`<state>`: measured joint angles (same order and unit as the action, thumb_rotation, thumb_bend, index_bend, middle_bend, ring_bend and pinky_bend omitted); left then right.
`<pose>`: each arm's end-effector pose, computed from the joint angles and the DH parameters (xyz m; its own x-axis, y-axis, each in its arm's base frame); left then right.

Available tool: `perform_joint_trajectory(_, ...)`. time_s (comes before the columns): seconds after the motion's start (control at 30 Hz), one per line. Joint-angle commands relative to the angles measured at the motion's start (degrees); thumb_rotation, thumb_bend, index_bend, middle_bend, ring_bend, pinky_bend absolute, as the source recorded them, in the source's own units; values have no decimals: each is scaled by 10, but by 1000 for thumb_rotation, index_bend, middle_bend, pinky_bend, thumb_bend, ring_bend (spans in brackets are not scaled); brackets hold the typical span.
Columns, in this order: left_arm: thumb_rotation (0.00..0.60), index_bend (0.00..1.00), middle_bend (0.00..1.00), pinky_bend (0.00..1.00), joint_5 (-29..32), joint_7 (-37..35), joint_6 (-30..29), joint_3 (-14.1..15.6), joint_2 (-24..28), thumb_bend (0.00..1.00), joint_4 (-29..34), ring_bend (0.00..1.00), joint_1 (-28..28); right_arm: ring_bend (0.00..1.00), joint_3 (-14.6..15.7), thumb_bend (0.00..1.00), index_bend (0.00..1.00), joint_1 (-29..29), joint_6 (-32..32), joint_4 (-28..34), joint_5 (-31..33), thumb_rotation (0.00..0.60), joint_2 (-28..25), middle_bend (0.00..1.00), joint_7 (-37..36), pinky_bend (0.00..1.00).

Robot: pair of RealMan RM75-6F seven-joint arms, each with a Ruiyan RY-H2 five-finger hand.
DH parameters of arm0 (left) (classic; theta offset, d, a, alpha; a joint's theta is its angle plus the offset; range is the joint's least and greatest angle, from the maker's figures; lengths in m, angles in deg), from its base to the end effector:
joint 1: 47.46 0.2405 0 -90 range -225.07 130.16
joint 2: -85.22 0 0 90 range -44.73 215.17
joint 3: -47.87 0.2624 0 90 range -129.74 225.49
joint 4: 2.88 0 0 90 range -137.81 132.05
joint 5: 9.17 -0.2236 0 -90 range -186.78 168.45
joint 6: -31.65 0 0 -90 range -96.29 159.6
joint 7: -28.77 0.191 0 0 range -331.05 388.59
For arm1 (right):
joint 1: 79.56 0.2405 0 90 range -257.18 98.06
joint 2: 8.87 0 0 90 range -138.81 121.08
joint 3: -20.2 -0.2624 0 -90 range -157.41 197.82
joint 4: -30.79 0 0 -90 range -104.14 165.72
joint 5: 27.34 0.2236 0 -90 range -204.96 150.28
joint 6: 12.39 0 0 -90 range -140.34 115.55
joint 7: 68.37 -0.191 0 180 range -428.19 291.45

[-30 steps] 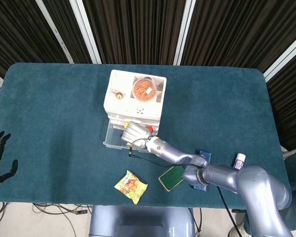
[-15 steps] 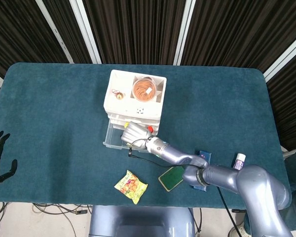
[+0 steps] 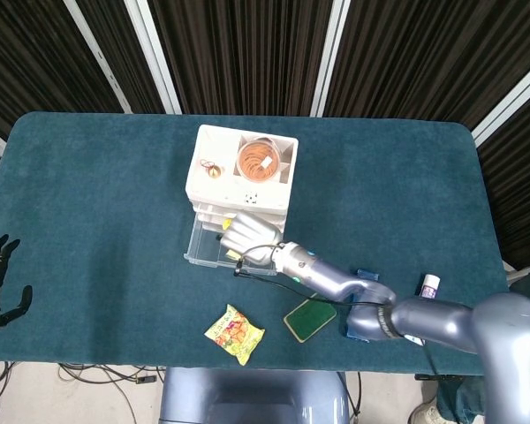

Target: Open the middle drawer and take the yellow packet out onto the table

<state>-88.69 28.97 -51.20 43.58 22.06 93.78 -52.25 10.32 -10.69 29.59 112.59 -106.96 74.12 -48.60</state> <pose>-0.3269 0.2326 0.1517 0.3301 0.0216 0.9437 0.9390 0.0946 -0.3307 0.0376 -0.4169 -0.0475 0.7300 0.1244 0.6720 -0.3025 -0.8229 0.4810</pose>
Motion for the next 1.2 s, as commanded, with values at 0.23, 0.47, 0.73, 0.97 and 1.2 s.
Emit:
perform_joint_trajectory(0.23,600,72,5,0,0,1,-2,0,0,438,1,0,1,1000,9,379,574,-69,52,123,-1,600,-142,887,-7,1000)
perform_joint_trajectory(0.47,600,72,5,0,-3,3,-1,1,0,438,1,0,0,1000,48,376,577,-114,64,132,-11,600,-186,893,-1,1000)
perform_joint_trajectory(0.73,600,73,5,0,-6,2,-2,2,0,438,2,0,0,1000,81,365,578,-150,43,63,21,600,-133,910,-2,1000)
perform_joint_trajectory(0.97,600,72,5,0,-7,2,-3,3,1,438,2,0,1,1000,72,358,578,-136,4,-27,47,600,-52,910,1,1000)
perform_joint_trajectory(1.2,600,72,5,0,-7,-2,-3,2,2,438,2,0,0,1000,70,317,435,-121,-40,-72,83,600,-17,904,27,1000)
